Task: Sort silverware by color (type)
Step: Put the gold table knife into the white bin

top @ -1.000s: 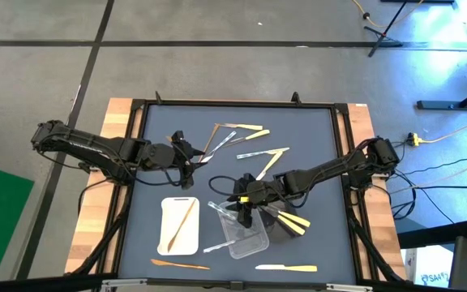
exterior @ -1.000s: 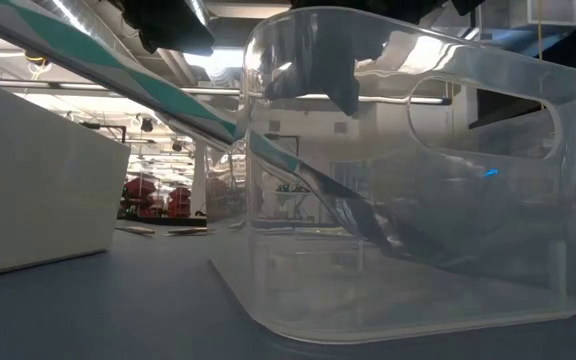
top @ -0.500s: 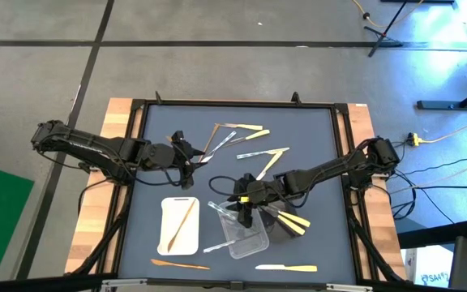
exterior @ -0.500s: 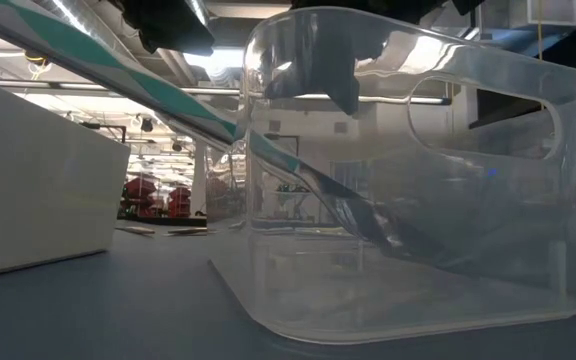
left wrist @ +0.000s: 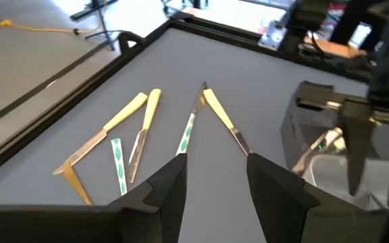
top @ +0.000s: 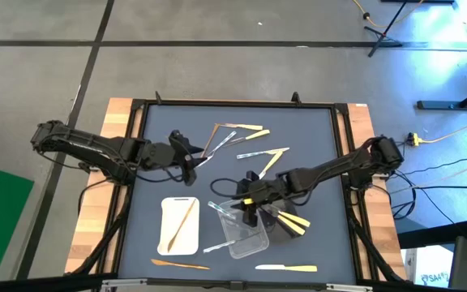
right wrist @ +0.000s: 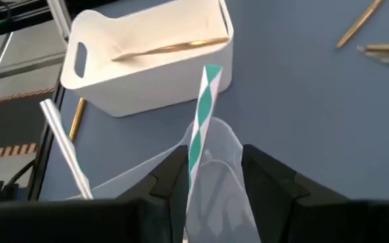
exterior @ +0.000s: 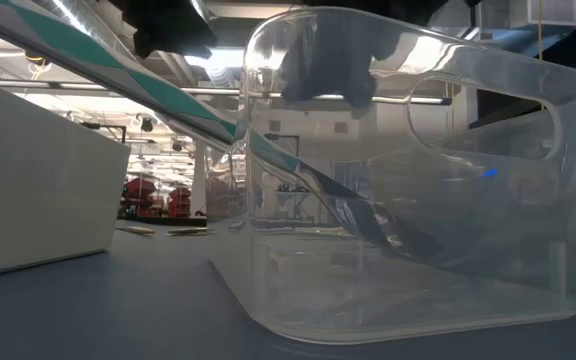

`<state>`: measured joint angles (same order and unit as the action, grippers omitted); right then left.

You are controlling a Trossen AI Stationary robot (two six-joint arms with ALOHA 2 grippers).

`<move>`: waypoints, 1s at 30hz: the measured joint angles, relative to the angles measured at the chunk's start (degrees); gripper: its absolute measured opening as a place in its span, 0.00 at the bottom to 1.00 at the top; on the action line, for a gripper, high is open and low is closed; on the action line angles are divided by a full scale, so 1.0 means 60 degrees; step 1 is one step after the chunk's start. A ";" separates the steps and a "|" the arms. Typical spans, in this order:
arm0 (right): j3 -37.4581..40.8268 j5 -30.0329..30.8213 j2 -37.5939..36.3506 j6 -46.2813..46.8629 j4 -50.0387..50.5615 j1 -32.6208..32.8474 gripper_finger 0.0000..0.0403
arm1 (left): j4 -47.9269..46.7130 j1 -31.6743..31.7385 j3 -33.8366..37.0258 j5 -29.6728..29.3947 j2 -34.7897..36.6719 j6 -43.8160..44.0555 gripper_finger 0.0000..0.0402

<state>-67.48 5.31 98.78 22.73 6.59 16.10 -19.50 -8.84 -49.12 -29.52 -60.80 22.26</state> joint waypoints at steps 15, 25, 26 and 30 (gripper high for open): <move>0.0000 0.0855 -0.1349 -0.1161 0.1215 0.0000 0.31 | 0.1610 0.1277 -0.0003 0.0210 -0.0097 0.0201 0.37; 0.0004 0.1105 -0.2678 -0.1627 0.3056 0.0000 0.31 | 0.2237 0.2499 -0.0004 0.1507 -0.1101 0.0241 0.37; 0.0004 0.1209 -0.2846 -0.1630 0.3244 0.0000 0.31 | 0.2246 0.2635 -0.0004 0.1627 -0.1216 0.0248 0.37; 0.0004 0.1701 -0.3459 -0.1686 0.4121 0.0000 0.31 | 0.2277 0.3105 -0.0004 0.2042 -0.1634 0.0274 0.37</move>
<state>-67.46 15.52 78.03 12.61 31.32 16.10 -5.84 9.79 -49.15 -17.27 -70.60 23.90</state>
